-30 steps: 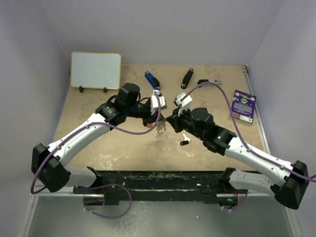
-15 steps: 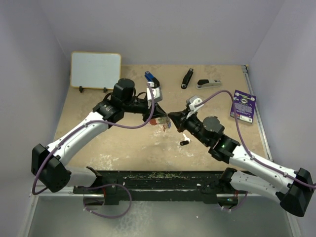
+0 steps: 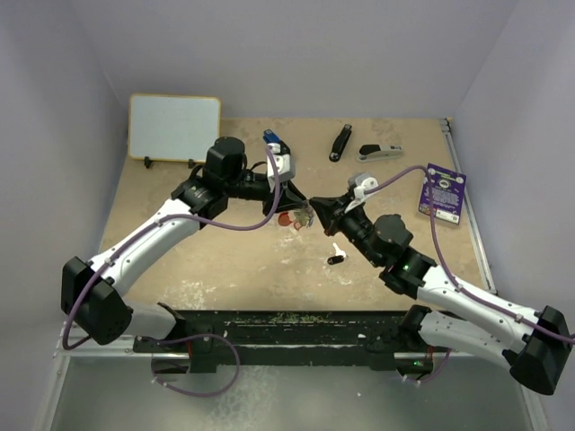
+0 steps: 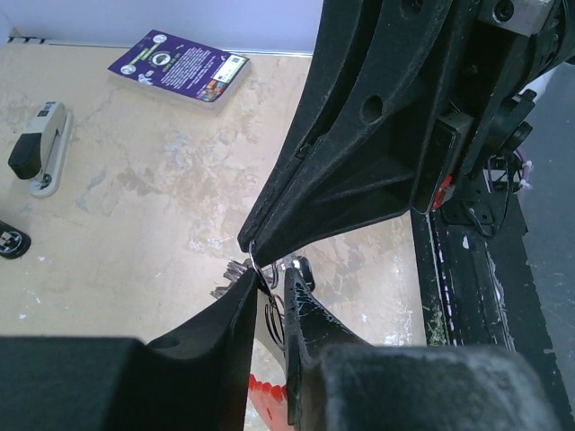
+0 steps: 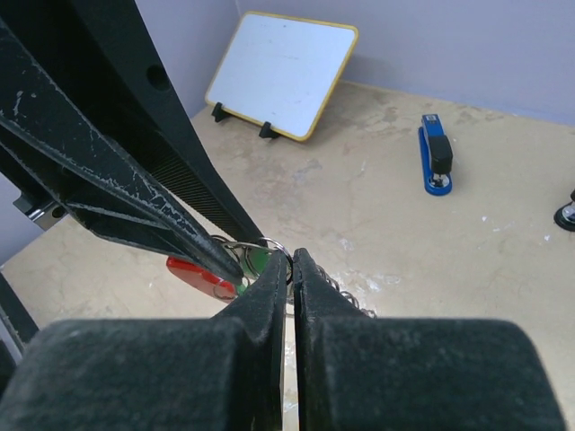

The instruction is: Put the keys on the keyring

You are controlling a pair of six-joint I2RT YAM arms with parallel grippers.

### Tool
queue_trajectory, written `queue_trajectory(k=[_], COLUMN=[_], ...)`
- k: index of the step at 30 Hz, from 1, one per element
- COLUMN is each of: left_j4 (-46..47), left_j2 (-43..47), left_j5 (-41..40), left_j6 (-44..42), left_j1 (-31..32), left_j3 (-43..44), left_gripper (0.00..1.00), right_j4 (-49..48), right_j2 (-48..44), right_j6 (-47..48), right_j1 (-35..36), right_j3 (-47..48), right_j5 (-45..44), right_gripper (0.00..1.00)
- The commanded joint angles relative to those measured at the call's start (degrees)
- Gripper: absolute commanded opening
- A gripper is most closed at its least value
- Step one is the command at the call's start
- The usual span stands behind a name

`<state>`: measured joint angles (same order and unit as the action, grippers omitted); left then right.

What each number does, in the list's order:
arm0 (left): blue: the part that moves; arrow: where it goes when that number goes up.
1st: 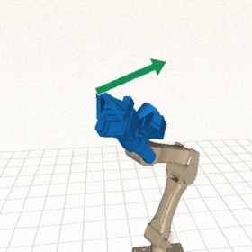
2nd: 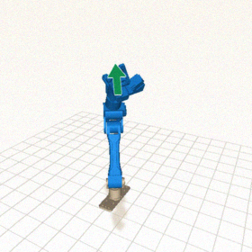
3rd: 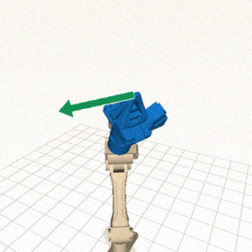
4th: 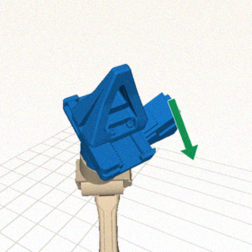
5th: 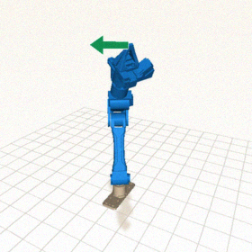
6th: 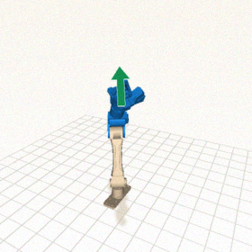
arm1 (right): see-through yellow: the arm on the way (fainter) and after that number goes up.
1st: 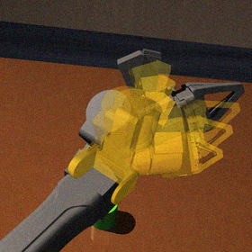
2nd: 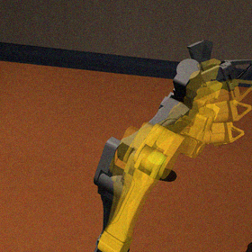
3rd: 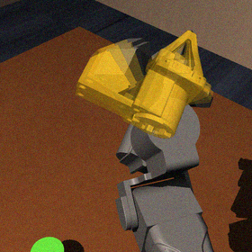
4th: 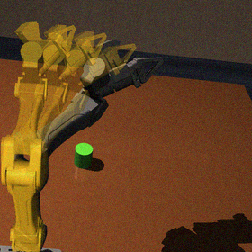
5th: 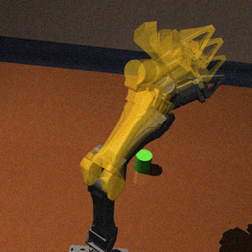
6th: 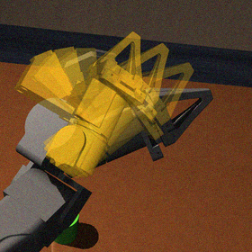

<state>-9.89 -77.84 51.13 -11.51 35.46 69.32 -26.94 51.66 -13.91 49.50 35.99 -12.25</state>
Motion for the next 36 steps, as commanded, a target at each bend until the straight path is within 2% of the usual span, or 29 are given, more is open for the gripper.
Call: queue_trajectory(k=[1, 6, 18, 27, 36], left_j4=[2.59, 2.32, -3.98, -13.69, -13.07], left_j2=[-1.26, -2.08, -3.05, -1.96, -2.31], left_j5=[8.01, 7.81, 1.10, -3.61, -1.88], left_j6=[1.13, 0.77, -4.98, -14.93, -17.24], left_j1=[1.34, 1.62, 2.92, 2.86, 2.79], left_j3=[2.31, 2.30, 2.57, 4.41, 5.27], left_gripper=[0.22, 0.27, 0.27, 0.27, 0.25], right_j4=[-7.11, -6.47, -4.87, -1.50, -0.75], right_j2=[0.46, 0.95, 0.03, -3.13, -2.22], right_j6=[-1.58, -1.63, -1.43, -1.01, -0.72], right_j1=[0.56, 1.58, 3.83, 4.03, 4.12], right_j3=[0.77, 1.49, 2.30, 1.86, 2.68], right_j5=[-3.23, -4.05, -6.25, -7.64, -5.59], right_gripper=[0.00, 0.00, 0.00, 0.00, 0.00])
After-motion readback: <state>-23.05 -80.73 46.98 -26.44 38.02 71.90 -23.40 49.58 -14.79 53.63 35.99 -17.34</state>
